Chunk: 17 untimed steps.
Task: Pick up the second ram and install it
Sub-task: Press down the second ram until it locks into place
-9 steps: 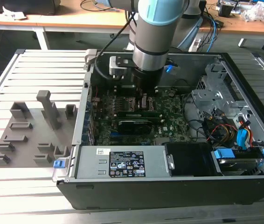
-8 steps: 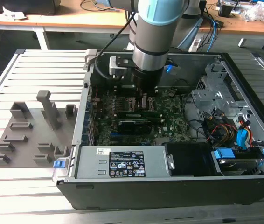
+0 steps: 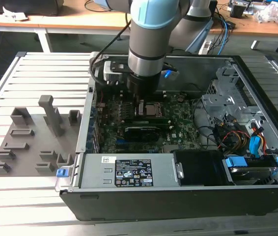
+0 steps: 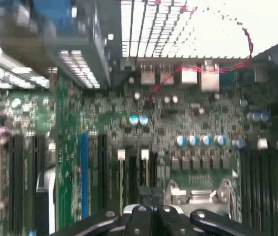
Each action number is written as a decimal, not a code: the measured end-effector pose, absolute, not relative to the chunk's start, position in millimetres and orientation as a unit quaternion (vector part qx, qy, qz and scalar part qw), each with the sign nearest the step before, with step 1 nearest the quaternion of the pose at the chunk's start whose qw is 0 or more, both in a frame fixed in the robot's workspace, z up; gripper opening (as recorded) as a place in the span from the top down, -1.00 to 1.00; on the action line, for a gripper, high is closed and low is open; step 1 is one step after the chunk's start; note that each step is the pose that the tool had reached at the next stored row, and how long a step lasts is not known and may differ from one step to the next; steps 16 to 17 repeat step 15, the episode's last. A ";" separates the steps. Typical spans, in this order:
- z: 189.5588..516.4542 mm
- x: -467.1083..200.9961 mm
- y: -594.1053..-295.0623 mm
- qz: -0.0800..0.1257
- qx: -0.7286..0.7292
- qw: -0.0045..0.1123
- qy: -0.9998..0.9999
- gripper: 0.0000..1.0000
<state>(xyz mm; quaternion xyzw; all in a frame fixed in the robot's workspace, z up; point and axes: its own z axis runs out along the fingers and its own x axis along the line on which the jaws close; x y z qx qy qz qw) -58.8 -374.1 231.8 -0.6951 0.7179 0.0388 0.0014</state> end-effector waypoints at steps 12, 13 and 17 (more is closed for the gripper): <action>272.6 -40.0 -374.1 0.042 -0.695 -0.002 0.718 0.79; 272.6 -40.0 -374.1 0.042 -0.695 -0.002 0.718 0.79; 272.8 -40.0 -374.1 0.042 -0.695 -0.002 0.718 0.79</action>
